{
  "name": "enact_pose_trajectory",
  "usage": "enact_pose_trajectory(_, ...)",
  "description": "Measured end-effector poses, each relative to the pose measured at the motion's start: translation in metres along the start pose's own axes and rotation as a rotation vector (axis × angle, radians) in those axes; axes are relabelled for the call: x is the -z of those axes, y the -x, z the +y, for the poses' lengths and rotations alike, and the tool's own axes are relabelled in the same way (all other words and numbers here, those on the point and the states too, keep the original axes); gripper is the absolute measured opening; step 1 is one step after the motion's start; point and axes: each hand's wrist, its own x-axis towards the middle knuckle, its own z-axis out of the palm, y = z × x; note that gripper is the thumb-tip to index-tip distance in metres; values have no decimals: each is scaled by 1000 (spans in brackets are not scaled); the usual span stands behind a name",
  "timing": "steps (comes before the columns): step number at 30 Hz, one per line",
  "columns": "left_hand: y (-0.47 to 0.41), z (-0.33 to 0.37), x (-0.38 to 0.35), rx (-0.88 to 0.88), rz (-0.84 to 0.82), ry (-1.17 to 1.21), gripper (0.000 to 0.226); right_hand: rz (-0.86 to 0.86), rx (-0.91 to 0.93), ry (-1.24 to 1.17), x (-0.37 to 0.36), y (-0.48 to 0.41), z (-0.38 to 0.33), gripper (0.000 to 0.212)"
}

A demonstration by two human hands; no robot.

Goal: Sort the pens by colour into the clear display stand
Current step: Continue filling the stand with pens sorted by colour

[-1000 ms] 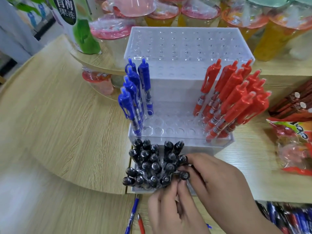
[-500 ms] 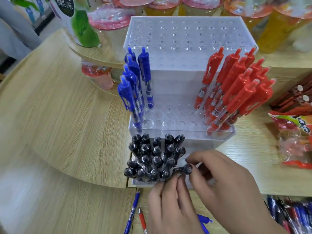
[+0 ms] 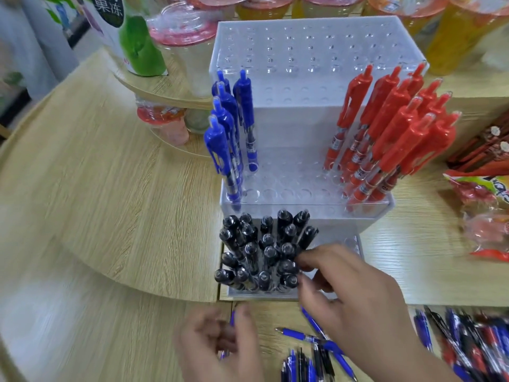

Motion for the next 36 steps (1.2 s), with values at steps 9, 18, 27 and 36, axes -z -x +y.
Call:
enact_pose_trajectory(9, -37, -2, 7, -247, -296, -36, 32, 57, -105, 7, -11, 8, 3, 15)
enact_pose_trajectory(18, -37, -4, 13, -231, -405, -34, 38, -70, -189, -10, -3, 7, 3, 18)
enact_pose_trajectory(27, -22, -50, 45, 21, -379, -36, 29, -19, -231, -91, -3, 78, -6, 16)
enact_pose_trajectory(36, 21, -138, 56, 256, -526, -440, 28, -613, -636, 61, -99, 179, -5, 23)
